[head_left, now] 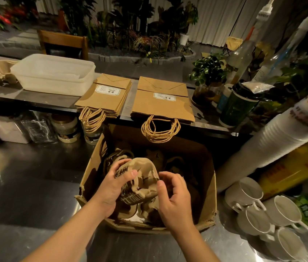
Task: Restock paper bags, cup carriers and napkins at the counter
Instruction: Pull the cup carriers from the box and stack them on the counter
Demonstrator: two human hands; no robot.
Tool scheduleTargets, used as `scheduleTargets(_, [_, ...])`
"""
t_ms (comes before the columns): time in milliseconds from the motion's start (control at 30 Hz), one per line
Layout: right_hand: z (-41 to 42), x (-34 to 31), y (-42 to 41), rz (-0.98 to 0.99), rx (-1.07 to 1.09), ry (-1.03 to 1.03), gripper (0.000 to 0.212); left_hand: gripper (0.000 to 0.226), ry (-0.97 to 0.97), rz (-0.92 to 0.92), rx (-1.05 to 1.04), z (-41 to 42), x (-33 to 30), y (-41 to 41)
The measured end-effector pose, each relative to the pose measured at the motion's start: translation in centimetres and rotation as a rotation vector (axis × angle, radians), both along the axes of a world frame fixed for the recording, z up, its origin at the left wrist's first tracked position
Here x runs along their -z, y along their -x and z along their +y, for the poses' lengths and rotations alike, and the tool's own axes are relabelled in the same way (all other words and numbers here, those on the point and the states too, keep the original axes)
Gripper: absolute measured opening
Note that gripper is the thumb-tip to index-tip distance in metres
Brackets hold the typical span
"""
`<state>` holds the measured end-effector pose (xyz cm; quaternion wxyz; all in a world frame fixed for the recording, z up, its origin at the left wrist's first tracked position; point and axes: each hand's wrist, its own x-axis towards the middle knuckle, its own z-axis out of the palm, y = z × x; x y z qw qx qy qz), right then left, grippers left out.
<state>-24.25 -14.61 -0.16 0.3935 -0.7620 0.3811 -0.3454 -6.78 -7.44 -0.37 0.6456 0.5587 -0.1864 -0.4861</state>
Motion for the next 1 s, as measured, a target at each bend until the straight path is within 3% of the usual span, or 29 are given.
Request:
scheduleTargets(67, [-0.8, 0.5, 0.8, 0.036, 0.034, 0.040, 0.012, 0.092, 0.006, 0.028, -0.018, -0.1, 0.3, -0.3])
scheduleTargets(300, [-2.7, 0.7, 1.6, 0.100, 0.019, 0.214, 0.017, 0.078, 0.002, 0.091, -0.038, -0.4, 0.7, -0.3])
scheduleTargets(533, [-4.7, 1.4, 2.3, 0.151, 0.015, 0.260, 0.025, 0.087, 0.019, 0.113, -0.052, -0.7, 1.0, -0.6])
scheduleTargets(733, [-6.4, 2.1, 2.8, 0.204, 0.013, 0.269, 0.019, 0.086, 0.023, 0.124, -0.065, -1.0, 1.1, -0.6])
scheduleTargets(867, [-7.7, 2.1, 2.6, 0.318, 0.025, 0.165, 0.008, 0.083, 0.026, 0.130, -0.077, -1.1, 1.3, -0.5])
scheduleTargets(933, [-8.5, 2.3, 2.3, 0.442, 0.071, 0.049, 0.019, 0.084, 0.026, 0.126, -0.073, -1.1, 1.4, -0.6])
scheduleTargets(1000, [-9.3, 2.6, 1.9, 0.603, 0.115, -0.077, 0.044, 0.085, 0.021, 0.121, -0.072, -1.1, 1.4, -0.7])
